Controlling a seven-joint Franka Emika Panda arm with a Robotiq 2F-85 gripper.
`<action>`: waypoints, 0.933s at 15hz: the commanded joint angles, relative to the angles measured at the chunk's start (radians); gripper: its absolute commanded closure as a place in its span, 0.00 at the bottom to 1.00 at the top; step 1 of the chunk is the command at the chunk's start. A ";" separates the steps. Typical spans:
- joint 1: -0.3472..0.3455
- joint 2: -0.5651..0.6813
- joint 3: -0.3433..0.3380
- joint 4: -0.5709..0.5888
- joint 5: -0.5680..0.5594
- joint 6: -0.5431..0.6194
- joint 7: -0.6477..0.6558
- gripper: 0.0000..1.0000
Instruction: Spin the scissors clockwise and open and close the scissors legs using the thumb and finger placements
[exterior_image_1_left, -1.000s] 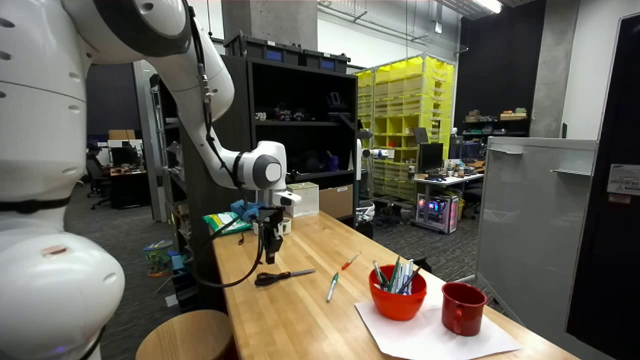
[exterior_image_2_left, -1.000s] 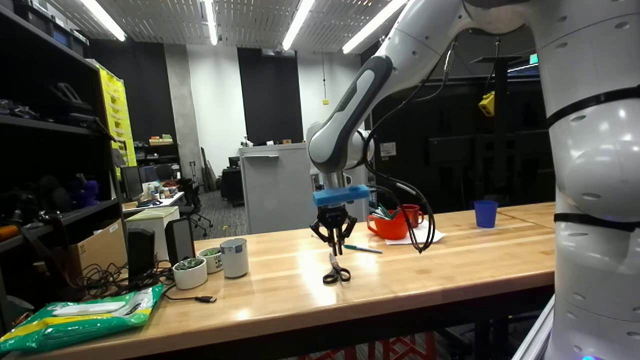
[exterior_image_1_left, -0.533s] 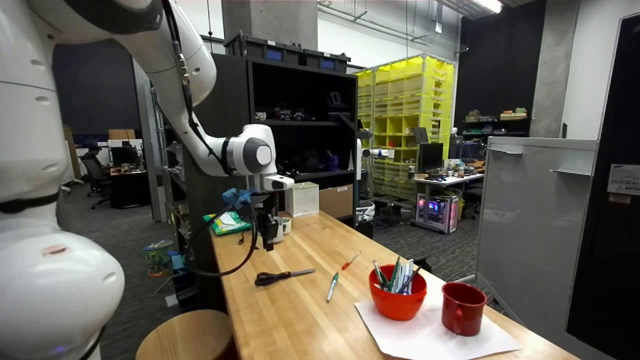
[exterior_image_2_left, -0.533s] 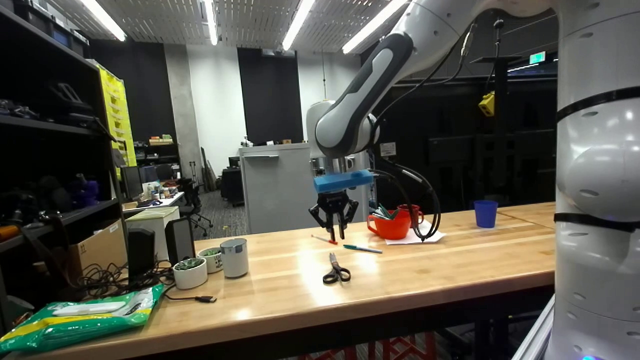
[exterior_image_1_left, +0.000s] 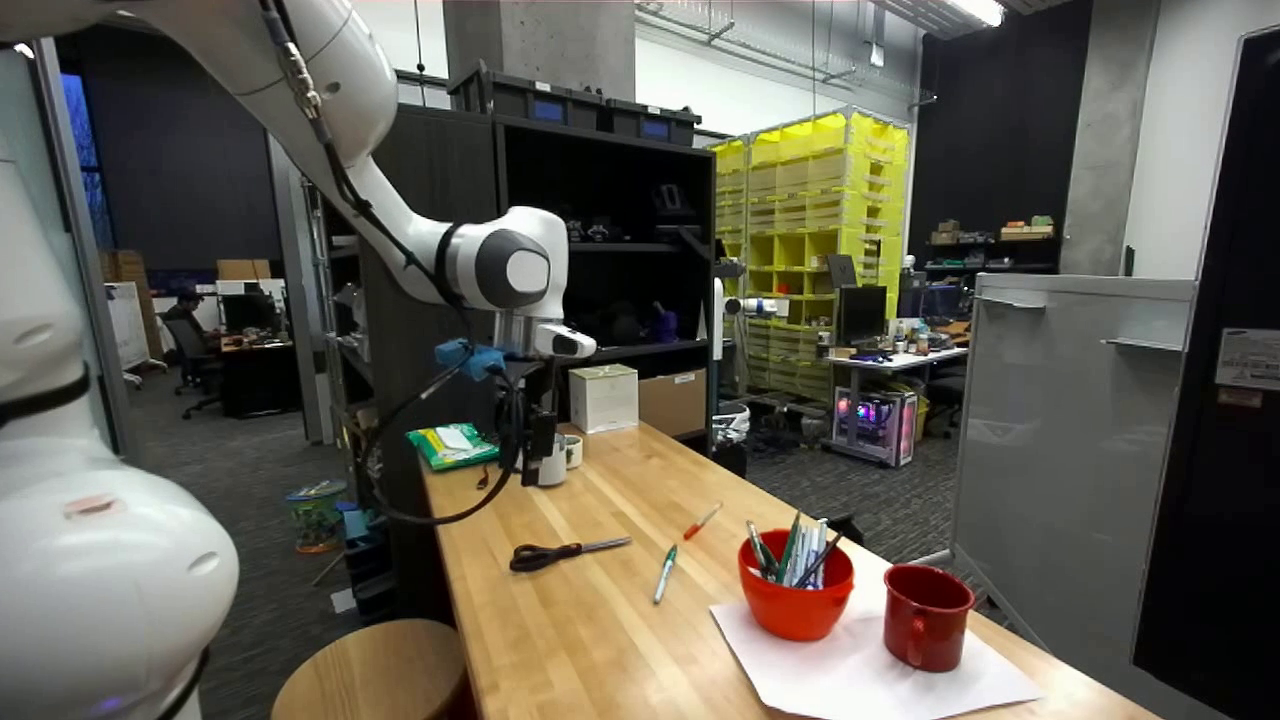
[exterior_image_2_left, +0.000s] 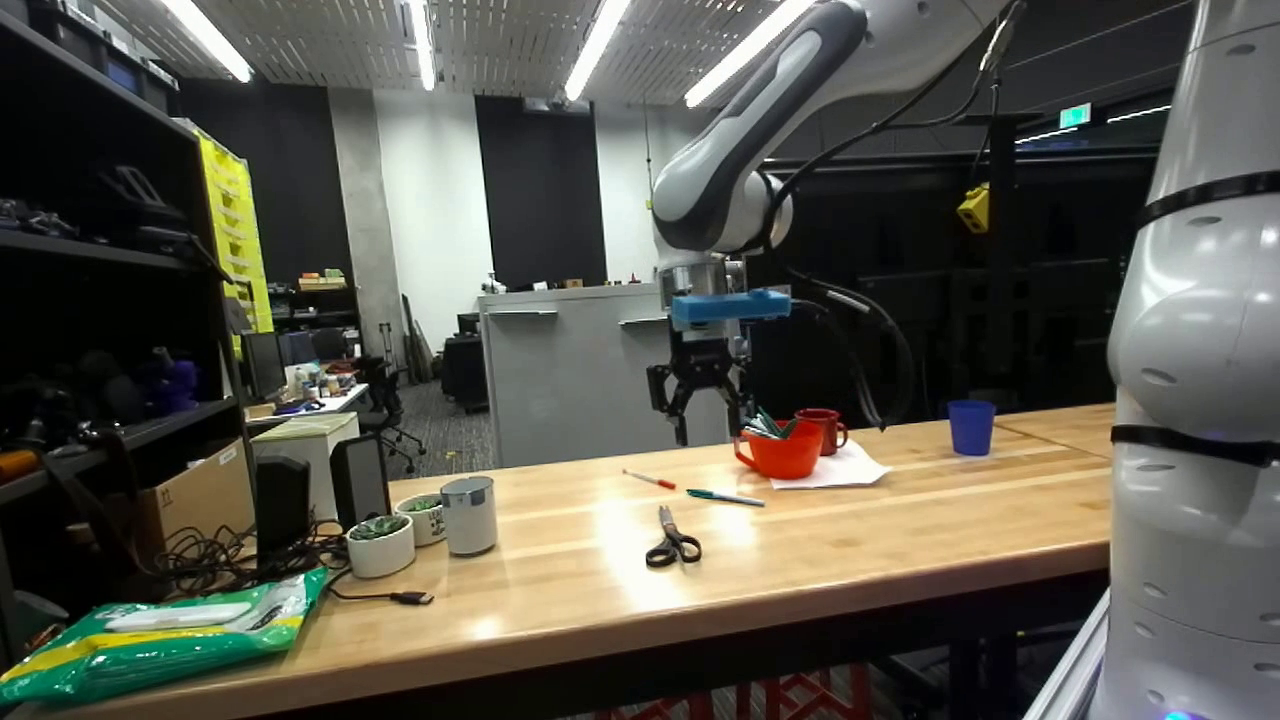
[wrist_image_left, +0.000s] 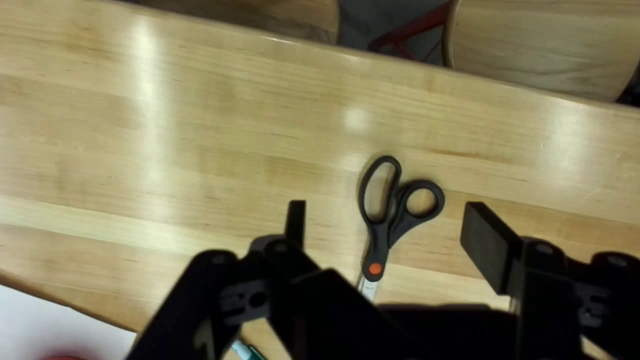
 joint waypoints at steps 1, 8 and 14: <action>-0.071 -0.043 -0.024 0.040 -0.035 -0.146 -0.049 0.00; -0.171 0.010 -0.074 0.147 -0.100 -0.168 -0.047 0.00; -0.179 0.019 -0.086 0.153 -0.087 -0.150 -0.047 0.00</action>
